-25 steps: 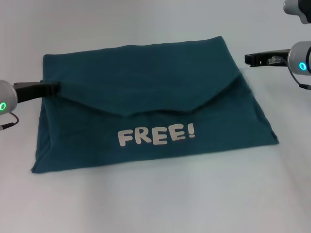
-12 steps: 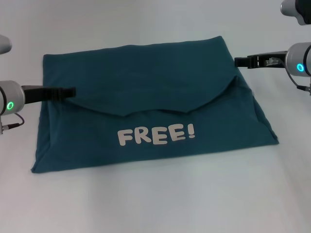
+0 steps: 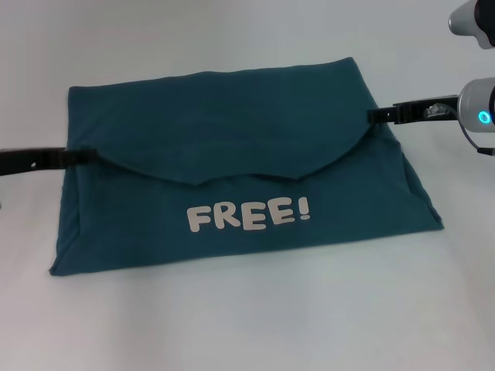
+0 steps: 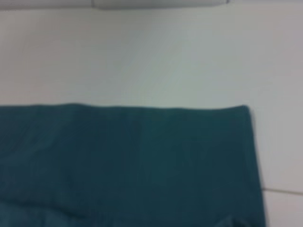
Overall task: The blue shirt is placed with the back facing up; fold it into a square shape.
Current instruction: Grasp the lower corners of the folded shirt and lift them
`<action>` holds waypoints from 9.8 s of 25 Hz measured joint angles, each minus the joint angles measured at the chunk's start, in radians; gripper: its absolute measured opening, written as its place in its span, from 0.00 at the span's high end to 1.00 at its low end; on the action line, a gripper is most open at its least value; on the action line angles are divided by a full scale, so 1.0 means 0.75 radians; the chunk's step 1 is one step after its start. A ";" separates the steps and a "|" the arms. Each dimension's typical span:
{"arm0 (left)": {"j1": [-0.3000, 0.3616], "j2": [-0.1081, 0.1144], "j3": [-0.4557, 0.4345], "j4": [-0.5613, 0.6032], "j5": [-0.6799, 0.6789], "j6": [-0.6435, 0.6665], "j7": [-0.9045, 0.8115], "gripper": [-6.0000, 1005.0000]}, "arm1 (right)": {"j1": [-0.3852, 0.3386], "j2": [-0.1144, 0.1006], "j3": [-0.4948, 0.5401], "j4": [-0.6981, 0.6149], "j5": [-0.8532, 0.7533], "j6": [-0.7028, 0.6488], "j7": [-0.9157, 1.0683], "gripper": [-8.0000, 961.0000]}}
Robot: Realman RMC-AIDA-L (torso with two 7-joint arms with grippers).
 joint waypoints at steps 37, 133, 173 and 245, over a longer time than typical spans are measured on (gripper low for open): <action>0.074 0.028 -0.004 0.114 0.364 0.596 -0.703 0.07 | -0.098 0.019 -0.100 -0.258 -0.010 -0.358 -0.039 0.03; -0.065 0.036 -0.018 -0.076 0.352 0.469 -0.647 0.87 | -0.094 0.022 -0.159 -0.333 -0.005 -0.431 0.023 0.03; -0.046 0.034 -0.052 -0.079 0.299 0.481 -0.522 0.87 | -0.228 0.021 -0.089 -0.300 -0.340 -0.577 0.323 0.05; -0.059 0.028 -0.053 -0.096 0.291 0.460 -0.512 0.87 | -0.093 0.002 -0.076 -0.036 -0.364 -0.421 0.315 0.60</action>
